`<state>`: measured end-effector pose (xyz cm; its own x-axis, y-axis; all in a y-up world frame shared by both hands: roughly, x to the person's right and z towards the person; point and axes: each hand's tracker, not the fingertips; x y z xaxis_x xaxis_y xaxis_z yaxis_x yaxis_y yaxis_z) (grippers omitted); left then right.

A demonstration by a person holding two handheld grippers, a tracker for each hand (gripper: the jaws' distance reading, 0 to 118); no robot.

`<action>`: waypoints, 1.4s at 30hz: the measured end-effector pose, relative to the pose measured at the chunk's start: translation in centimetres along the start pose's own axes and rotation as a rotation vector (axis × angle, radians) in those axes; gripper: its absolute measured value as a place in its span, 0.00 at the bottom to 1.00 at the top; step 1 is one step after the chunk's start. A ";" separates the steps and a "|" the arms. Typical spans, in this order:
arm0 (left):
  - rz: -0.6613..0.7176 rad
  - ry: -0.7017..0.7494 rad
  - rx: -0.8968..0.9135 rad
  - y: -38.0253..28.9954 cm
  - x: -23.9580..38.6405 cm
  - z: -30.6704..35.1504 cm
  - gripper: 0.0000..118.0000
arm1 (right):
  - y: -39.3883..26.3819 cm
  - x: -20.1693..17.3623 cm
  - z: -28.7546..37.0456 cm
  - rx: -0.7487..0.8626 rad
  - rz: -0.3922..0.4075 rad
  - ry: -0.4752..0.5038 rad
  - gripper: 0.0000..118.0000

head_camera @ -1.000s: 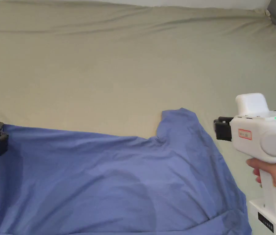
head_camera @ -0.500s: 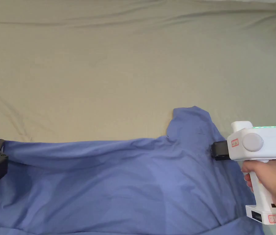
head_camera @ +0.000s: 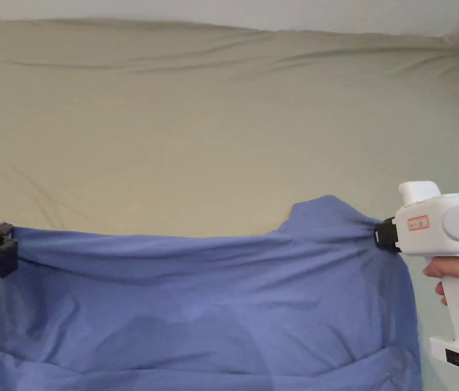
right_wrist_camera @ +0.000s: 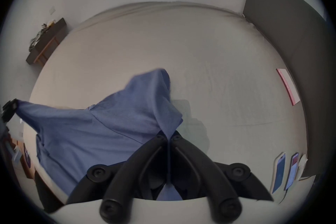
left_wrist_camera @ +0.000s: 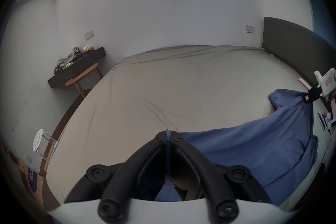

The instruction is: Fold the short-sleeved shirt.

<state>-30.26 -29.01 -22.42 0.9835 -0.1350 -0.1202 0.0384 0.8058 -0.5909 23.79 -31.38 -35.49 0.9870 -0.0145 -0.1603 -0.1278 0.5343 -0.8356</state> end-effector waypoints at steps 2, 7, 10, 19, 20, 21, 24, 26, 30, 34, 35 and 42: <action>0.002 -0.004 -0.014 0.3 -0.7 1.3 0.01 | -0.7 0.1 3.1 0.008 0.012 0.018 0.00; -0.019 0.005 -0.065 -1.9 -2.2 4.5 0.01 | -4.5 -0.1 8.3 -0.029 0.026 0.061 0.00; -0.026 -0.004 -0.108 -4.1 -2.7 6.0 0.01 | -7.8 -0.4 9.8 -0.086 0.080 0.070 0.00; -0.100 -0.033 -0.278 -11.5 -2.6 7.4 0.01 | -16.8 -0.3 9.0 -0.270 0.080 0.119 0.00; -0.112 -0.039 -0.303 -12.3 -2.5 7.3 0.01 | -17.5 -0.4 8.7 -0.282 0.084 0.118 0.00; -0.124 -0.042 -0.328 -13.0 -2.4 7.2 0.01 | -18.1 -0.5 8.4 -0.295 0.090 0.115 0.00; -0.163 -0.049 -0.386 -14.8 -2.1 6.7 0.01 | -19.6 -0.7 7.4 -0.339 0.096 0.110 0.00; -0.181 -0.055 -0.419 -15.5 -2.0 6.2 0.01 | -20.2 -0.8 6.9 -0.358 0.091 0.116 0.00; -0.192 -0.066 -0.457 -16.9 -2.5 4.4 0.01 | -20.8 -1.3 5.6 -0.394 0.115 0.087 0.00; -0.209 -0.072 -0.505 -17.6 -2.3 2.9 0.01 | -21.4 -1.7 4.0 -0.434 0.118 0.073 0.00; -0.214 -0.075 -0.520 -17.8 -2.3 2.4 0.01 | -21.6 -1.7 3.7 -0.442 0.119 0.069 0.00; -0.238 -0.086 -0.584 -18.8 -1.8 1.2 0.02 | -21.8 -2.1 2.3 -0.458 0.108 0.047 0.07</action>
<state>-32.56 -43.19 -10.14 0.9716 -0.2053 0.1181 0.1789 0.3093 -0.9340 24.77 -41.03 -15.76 0.9616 -0.0232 -0.2735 -0.2696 0.1074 -0.9570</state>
